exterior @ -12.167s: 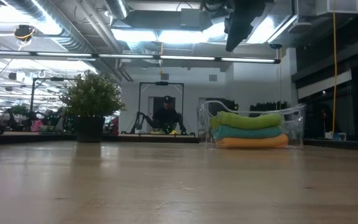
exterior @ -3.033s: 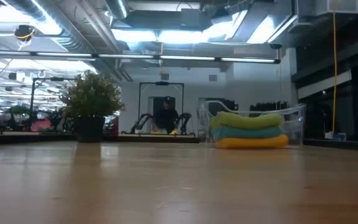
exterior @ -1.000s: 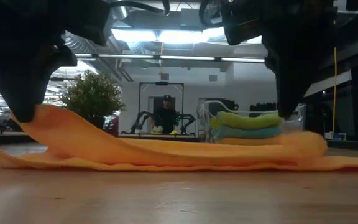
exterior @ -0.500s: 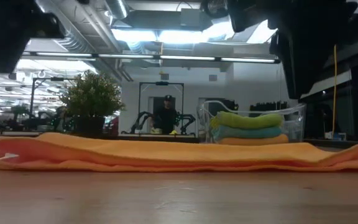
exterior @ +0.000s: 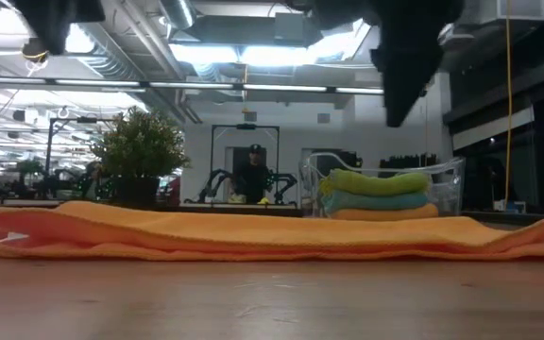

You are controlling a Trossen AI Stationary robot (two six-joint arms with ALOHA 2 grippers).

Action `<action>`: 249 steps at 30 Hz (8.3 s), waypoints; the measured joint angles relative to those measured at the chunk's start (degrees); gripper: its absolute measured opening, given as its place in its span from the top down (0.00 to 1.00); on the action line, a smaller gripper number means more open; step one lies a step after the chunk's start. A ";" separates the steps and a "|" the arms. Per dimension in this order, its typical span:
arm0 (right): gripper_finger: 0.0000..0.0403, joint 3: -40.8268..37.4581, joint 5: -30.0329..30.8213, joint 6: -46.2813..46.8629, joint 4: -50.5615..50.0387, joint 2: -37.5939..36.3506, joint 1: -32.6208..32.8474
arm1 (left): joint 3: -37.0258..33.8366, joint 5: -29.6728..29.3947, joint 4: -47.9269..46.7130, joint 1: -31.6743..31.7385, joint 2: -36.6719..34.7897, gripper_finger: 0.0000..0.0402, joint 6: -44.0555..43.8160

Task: Fold microfiber towels
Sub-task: Fold the orange microfiber cloth

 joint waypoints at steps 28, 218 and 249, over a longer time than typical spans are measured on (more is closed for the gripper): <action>0.48 21.07 -0.59 -14.69 34.17 28.82 -7.55 | 0.00 -35.05 -1.64 0.46 -15.67 0.79 -4.72; 0.48 8.06 -0.48 -32.15 44.44 20.11 -20.65 | -10.84 -30.53 6.56 -0.70 -15.64 0.79 -12.19; 0.48 -43.05 16.48 -29.17 105.47 -2.06 -11.72 | -10.82 -32.29 7.19 -0.53 -15.63 0.79 -12.21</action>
